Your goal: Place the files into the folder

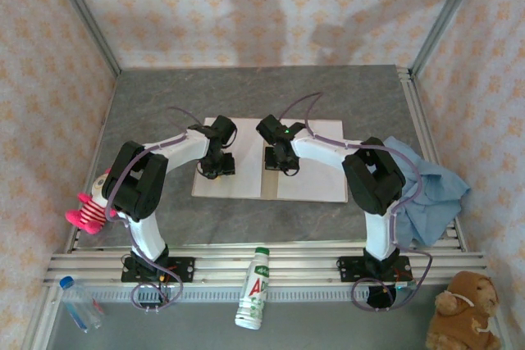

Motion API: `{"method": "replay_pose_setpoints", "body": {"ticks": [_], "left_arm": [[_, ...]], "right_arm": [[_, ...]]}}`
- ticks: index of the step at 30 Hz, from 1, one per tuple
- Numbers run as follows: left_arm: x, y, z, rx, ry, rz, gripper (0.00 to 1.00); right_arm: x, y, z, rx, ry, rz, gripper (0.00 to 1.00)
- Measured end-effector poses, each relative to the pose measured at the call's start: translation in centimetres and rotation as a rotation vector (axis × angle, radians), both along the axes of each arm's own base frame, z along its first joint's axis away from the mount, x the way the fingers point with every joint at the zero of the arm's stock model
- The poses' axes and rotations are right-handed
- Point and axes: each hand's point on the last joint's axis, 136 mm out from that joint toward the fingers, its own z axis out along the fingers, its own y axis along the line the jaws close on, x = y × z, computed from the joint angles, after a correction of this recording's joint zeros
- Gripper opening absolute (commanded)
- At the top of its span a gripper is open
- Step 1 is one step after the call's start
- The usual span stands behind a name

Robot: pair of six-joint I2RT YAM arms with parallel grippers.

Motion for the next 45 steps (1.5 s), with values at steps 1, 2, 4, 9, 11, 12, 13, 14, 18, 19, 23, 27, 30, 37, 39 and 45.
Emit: {"method": "replay_pose_setpoints", "body": {"ticks": [1,2,4,9,11,12,13,14,18,19,23,27,30,37,39,45], "left_arm": [[0.0,0.0,0.0,0.0,0.0,0.0,0.37],[0.0,0.0,0.0,0.0,0.0,0.0,0.37],[0.0,0.0,0.0,0.0,0.0,0.0,0.37],[0.0,0.0,0.0,0.0,0.0,0.0,0.37],[0.0,0.0,0.0,0.0,0.0,0.0,0.37],[0.0,0.0,0.0,0.0,0.0,0.0,0.37],[0.0,0.0,0.0,0.0,0.0,0.0,0.37],[0.0,0.0,0.0,0.0,0.0,0.0,0.37],[0.0,0.0,0.0,-0.001,0.001,0.0,0.37],[0.0,0.0,0.0,-0.001,0.0,0.0,0.37],[0.0,-0.1,0.0,-0.003,0.001,0.0,0.37],[0.0,-0.1,0.0,-0.004,0.001,-0.001,0.37],[0.1,-0.1,0.0,-0.006,-0.001,-0.001,0.37],[0.1,-0.2,0.0,-0.008,0.0,-0.001,0.37],[0.1,-0.2,0.0,-0.008,0.0,-0.001,0.37],[0.1,-0.2,0.0,-0.008,0.0,-0.001,0.37]], "right_arm": [[0.0,0.0,0.0,-0.001,0.0,0.0,0.09],[0.0,0.0,0.0,-0.004,-0.002,0.0,0.09],[0.0,-0.1,0.0,-0.01,-0.006,0.002,0.09],[0.0,-0.2,0.1,-0.024,-0.015,0.009,0.08],[0.0,-0.2,0.1,-0.029,-0.018,0.011,0.07],[0.0,-0.3,0.1,-0.03,-0.019,0.012,0.06],[0.0,-0.3,0.2,-0.032,-0.021,0.012,0.06],[0.0,-0.4,0.2,-0.034,-0.023,0.013,0.06],[0.1,-0.5,0.2,-0.04,-0.024,0.013,0.05],[0.1,-0.5,0.2,-0.041,-0.025,0.012,0.06],[0.1,-0.6,0.3,-0.043,-0.028,0.011,0.05],[0.1,-0.9,0.2,-0.058,-0.033,0.007,0.06],[0.1,-1.1,0.2,-0.068,-0.035,0.006,0.05],[0.0,-1.1,0.1,-0.064,-0.038,0.007,0.05],[0.0,-1.0,0.0,-0.059,-0.038,0.007,0.05],[-0.1,-1.0,-0.3,-0.052,-0.038,0.005,0.05]]}}
